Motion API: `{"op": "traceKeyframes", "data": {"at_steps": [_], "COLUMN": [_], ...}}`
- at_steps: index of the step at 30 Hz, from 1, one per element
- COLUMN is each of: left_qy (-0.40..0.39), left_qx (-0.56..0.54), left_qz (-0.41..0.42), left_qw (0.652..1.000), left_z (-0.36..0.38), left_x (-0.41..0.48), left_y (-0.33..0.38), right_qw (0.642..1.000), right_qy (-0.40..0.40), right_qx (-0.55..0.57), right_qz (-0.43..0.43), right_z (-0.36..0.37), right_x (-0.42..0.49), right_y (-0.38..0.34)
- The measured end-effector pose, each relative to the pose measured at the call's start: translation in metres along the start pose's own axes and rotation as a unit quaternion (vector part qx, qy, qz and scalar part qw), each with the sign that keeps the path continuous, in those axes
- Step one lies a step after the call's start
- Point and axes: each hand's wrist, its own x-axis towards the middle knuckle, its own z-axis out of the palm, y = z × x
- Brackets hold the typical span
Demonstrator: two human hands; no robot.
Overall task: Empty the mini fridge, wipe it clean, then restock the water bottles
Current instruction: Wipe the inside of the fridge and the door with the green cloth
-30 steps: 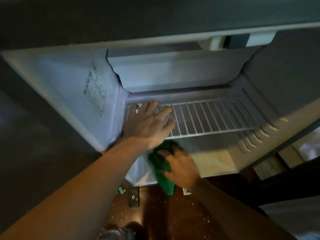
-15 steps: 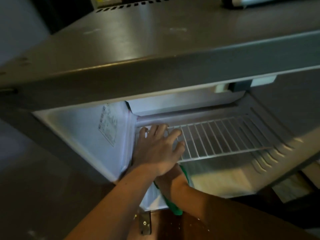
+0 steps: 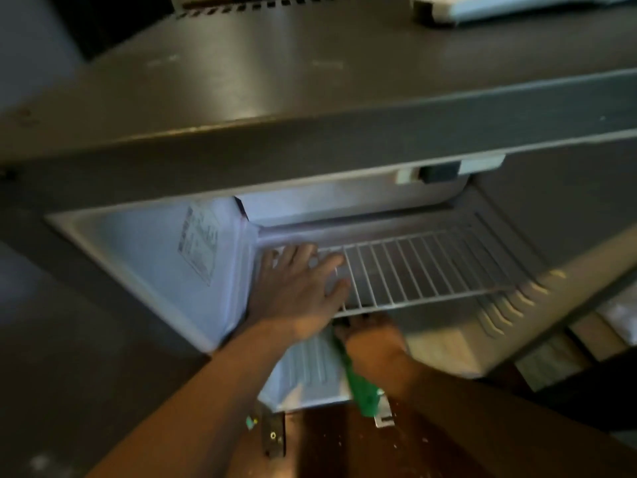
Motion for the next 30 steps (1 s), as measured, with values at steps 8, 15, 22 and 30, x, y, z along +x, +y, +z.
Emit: {"op": "traceKeyframes", "data": {"at_steps": [8, 15, 22, 30], "left_qy": [-0.013, -0.006, 0.034, 0.027], "left_qx": [-0.026, -0.017, 0.004, -0.003], "left_qz": [0.006, 0.01, 0.015, 0.011], "left_qw": [1.0, 1.0, 0.999, 1.0], "left_z": [0.001, 0.005, 0.01, 0.009], "left_x": [0.002, 0.001, 0.006, 0.004], "left_y": [-0.002, -0.001, -0.003, -0.002], "right_qw": [0.976, 0.996, 0.975, 0.987], "right_qy": [0.0, -0.041, -0.019, -0.041], "right_qx": [0.155, 0.002, 0.054, 0.007], "right_qz": [0.152, 0.077, 0.216, 0.158], "right_z": [0.016, 0.005, 0.014, 0.023], "right_x": [0.02, -0.066, 0.005, -0.064], "right_y": [0.062, 0.064, 0.08, 0.09]}}
